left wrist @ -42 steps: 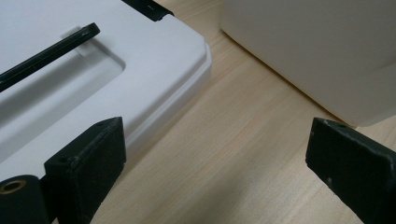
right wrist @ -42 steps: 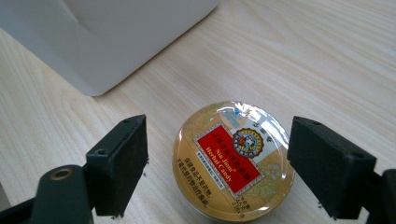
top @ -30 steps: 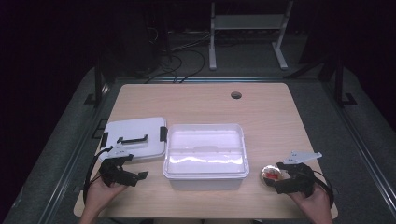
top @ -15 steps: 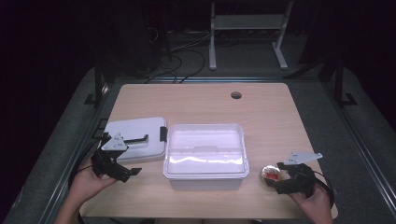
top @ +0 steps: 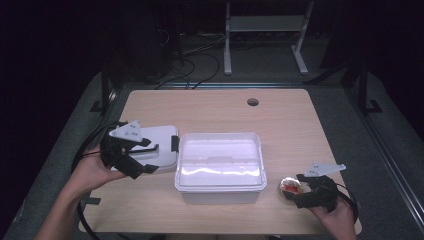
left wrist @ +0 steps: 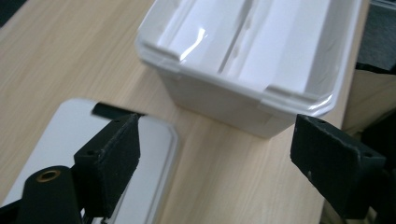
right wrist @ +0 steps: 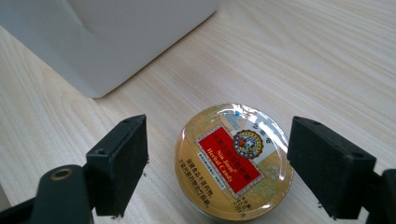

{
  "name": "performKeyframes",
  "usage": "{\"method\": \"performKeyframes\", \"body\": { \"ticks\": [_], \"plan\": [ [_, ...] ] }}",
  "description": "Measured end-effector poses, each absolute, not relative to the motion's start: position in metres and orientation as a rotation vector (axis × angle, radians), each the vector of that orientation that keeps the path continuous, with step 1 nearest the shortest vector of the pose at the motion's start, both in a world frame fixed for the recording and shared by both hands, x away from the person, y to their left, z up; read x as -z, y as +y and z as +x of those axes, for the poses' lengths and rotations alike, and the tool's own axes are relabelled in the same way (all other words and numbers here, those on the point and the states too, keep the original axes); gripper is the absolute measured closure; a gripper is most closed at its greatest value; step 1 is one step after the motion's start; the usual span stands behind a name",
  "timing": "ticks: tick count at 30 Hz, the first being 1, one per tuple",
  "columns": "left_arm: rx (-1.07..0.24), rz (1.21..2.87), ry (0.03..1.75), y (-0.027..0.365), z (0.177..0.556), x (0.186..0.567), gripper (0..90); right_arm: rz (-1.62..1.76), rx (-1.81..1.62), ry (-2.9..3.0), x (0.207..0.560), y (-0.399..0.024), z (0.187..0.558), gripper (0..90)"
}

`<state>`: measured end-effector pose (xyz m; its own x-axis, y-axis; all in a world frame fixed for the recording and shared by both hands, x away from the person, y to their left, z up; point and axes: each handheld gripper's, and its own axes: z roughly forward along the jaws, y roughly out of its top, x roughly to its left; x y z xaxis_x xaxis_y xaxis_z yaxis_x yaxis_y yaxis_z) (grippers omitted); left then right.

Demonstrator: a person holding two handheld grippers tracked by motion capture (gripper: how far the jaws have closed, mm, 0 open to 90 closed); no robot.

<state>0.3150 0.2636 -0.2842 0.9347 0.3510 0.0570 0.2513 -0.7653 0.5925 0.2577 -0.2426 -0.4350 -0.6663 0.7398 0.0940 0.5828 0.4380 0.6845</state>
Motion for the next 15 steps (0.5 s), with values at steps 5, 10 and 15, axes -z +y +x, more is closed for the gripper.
{"method": "performKeyframes", "body": {
  "ticks": [5, 10, 15],
  "plan": [
    [-0.202, 2.541, 0.333, 0.231, 0.323, 0.274, 20.1, 1.146, -1.049, 2.472, 0.434, -0.244, 0.259, 20.0],
    [-0.168, 2.587, 0.276, 0.192, 0.334, 0.269, 18.4, 1.151, -1.054, 2.476, 0.435, -0.244, 0.260, 20.1],
    [-0.137, 2.637, 0.198, 0.166, 0.338, 0.271, 19.3, 1.140, -1.056, 2.469, 0.433, -0.243, 0.258, 20.7]
  ]
}}
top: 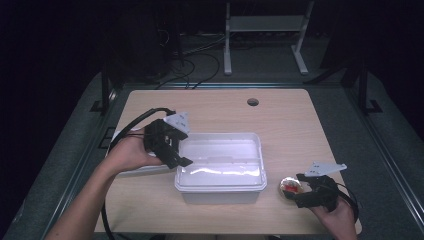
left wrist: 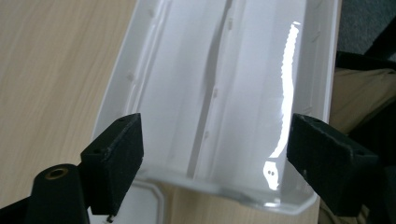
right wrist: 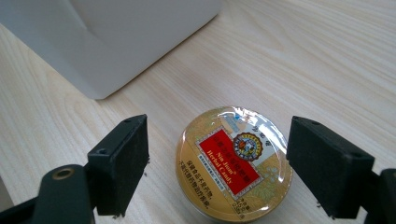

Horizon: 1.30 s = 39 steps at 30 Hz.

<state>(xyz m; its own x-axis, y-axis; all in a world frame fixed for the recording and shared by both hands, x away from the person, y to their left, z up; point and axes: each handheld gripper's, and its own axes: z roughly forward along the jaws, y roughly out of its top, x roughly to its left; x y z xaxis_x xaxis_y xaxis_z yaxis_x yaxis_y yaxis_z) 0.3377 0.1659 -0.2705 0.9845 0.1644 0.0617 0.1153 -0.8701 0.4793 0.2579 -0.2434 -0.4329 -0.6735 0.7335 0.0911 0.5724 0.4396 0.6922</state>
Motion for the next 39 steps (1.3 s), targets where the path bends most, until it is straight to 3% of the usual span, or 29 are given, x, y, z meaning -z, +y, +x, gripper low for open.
{"method": "performKeyframes", "body": {
  "ticks": [2, 16, 39],
  "plan": [
    [-0.143, 2.668, 0.156, 0.157, 0.338, 0.271, 23.5, 1.135, -1.061, 2.476, 0.433, -0.244, 0.258, 21.5],
    [-0.101, 2.755, 0.091, 0.112, 0.352, 0.287, 29.9, 1.129, -1.058, 2.457, 0.430, -0.245, 0.256, 21.6],
    [0.075, 2.858, 0.038, 0.079, 0.376, 0.313, 64.1, 1.112, -1.071, 2.461, 0.428, -0.247, 0.253, 21.9]
  ]
}}
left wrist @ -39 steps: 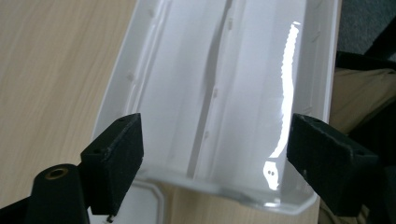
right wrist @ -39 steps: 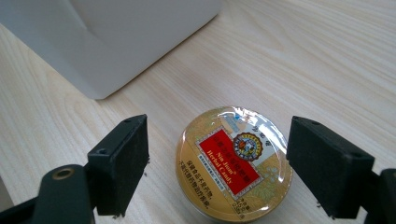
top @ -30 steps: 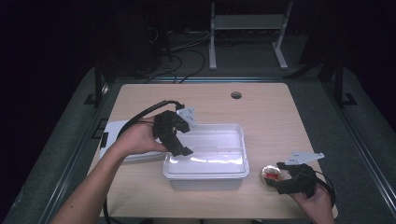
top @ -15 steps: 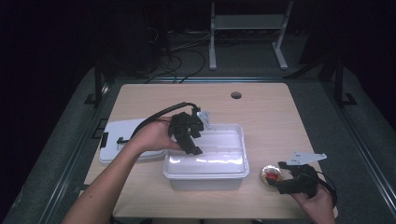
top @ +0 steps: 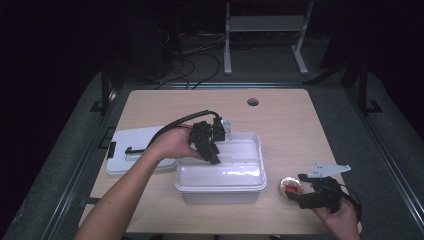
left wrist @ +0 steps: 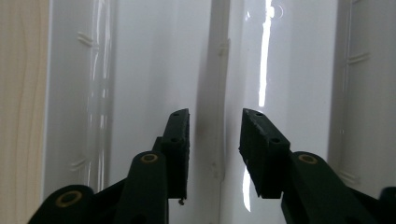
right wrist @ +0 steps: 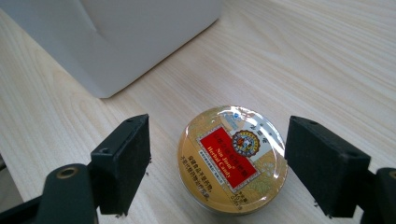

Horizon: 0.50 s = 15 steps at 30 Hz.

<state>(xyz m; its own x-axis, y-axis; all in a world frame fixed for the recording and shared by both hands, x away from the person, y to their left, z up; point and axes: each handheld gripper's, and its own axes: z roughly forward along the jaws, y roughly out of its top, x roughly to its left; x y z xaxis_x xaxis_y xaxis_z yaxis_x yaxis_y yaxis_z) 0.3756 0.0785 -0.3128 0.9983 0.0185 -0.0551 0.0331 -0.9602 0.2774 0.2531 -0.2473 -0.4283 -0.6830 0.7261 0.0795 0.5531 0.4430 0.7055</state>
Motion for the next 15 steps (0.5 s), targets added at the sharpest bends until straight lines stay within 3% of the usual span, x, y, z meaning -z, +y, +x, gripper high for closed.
{"method": "performKeyframes", "body": {
  "ticks": [8, 15],
  "plan": [
    [0.144, 2.851, 0.002, 0.070, 0.377, 0.317, 82.9, 1.082, -1.104, 2.441, 0.423, -0.245, 0.248, 22.0],
    [0.112, 2.870, -0.025, 0.067, 0.375, 0.321, 88.8, 1.079, -1.107, 2.434, 0.422, -0.245, 0.248, 22.0]
  ]
}}
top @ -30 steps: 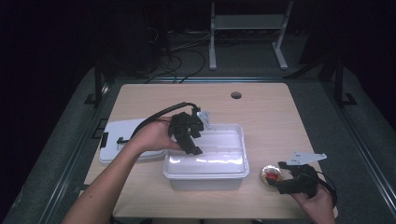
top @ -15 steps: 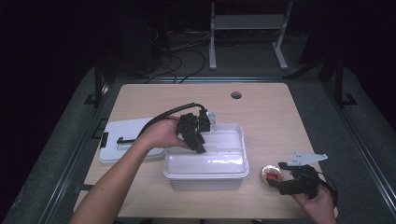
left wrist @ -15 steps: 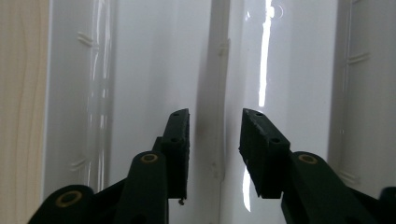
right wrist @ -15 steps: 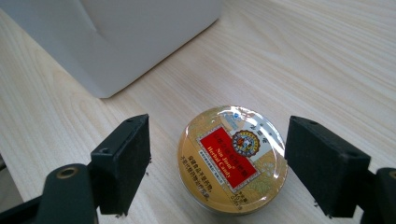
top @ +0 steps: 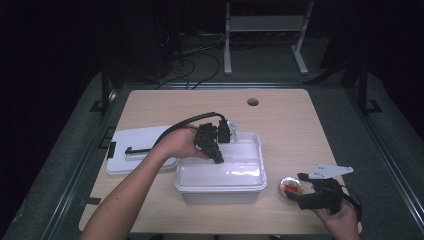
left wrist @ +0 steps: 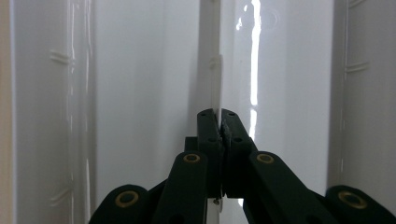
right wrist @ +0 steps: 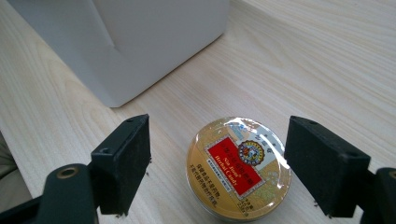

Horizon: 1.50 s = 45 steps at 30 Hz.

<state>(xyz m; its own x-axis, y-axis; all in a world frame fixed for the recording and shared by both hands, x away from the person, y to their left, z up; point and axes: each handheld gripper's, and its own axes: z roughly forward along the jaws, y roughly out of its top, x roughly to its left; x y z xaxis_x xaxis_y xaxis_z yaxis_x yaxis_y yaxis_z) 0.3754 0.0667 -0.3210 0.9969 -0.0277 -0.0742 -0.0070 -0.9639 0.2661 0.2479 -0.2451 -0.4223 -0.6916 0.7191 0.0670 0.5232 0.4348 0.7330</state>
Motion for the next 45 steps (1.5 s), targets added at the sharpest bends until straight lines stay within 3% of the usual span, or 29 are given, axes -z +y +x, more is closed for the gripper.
{"method": "performKeyframes", "body": {
  "ticks": [15, 24, 31, 45],
  "plan": [
    [0.105, 2.888, -0.008, 0.063, 0.375, 0.313, 89.2, 1.091, -1.107, 2.427, 0.424, -0.248, 0.249, 21.9],
    [0.085, 2.782, -0.003, 0.074, 0.372, 0.288, 89.2, 1.102, -1.109, 2.425, 0.425, -0.250, 0.250, 21.9],
    [-0.002, 2.757, 0.042, 0.118, 0.358, 0.255, 89.1, 1.122, -1.116, 2.405, 0.425, -0.253, 0.249, 21.9],
    [-0.091, 2.721, 0.206, 0.220, 0.340, 0.235, 89.1, 1.166, -1.124, 2.365, 0.426, -0.256, 0.247, 21.8]
  ]
}}
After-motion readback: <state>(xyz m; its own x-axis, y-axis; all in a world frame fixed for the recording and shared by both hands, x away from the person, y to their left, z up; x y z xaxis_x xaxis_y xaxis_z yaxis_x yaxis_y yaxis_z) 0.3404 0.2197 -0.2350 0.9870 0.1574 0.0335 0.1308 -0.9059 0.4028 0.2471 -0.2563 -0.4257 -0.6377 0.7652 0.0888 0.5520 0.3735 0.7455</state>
